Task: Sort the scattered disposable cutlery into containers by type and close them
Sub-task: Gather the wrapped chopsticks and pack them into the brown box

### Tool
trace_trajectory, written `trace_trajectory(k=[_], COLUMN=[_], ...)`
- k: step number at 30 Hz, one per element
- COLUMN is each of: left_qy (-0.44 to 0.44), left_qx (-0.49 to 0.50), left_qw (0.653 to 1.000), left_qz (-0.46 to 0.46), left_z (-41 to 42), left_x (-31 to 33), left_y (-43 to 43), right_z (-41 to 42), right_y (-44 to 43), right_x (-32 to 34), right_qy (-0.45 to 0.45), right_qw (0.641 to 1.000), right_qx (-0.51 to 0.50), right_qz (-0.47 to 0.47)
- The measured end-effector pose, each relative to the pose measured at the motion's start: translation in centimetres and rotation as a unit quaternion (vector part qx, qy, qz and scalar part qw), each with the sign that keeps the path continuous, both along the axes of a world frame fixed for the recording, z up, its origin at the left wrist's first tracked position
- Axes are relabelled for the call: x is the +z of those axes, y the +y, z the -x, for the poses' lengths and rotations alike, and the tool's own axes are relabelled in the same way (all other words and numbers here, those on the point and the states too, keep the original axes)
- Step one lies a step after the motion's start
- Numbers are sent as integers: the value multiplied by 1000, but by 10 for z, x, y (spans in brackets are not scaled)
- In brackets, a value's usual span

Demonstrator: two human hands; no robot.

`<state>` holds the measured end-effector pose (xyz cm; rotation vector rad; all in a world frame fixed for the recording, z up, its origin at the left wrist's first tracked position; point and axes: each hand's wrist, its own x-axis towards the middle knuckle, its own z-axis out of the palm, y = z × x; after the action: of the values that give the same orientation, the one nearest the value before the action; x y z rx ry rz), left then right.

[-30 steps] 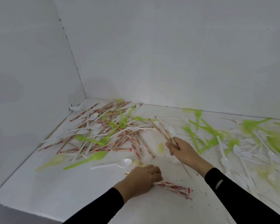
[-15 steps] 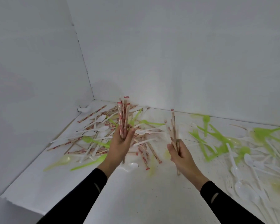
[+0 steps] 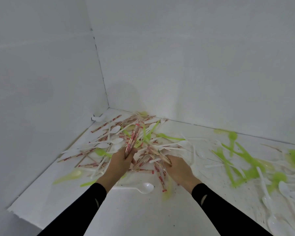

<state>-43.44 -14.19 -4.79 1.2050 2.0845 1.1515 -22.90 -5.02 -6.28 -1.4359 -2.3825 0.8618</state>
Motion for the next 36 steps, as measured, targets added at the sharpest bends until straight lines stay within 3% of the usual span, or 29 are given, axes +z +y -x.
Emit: trace_trajectory(k=[3,6,16,19,24,28,33,36], left_qy=[62,65,153,213,345,404,422,412], left_qx=[23,17,-85,-138,-232,-230,-234,-219], left_qw=[998,998,983,966,903,880,876,885], left_qz=[11,18,50,55,109,95,0,5], left_z=[9,23,12,-6,-16,-12,4,8], left_x=[1,-3,-20,-26,-35,-45,-41,-27], left_y=[5,10,50,68,89,93,89,84], right_z=[16,23,-55,-81,-98,-79,-61,-64], right_y=[6,17,57,70,79,71,66,71], right_x=[-2,-2,-8,-8,-6,-4,-17,-21], right_qy=[-39,-96,-138,-144,-178,-151,-190,-188], right_qw=[998,993,990,989,983,988,973,969], right_qx=[42,66,14,-25,-51,19,108,128], right_qz=[-2,-12,23,37,7,-21,-76,-100])
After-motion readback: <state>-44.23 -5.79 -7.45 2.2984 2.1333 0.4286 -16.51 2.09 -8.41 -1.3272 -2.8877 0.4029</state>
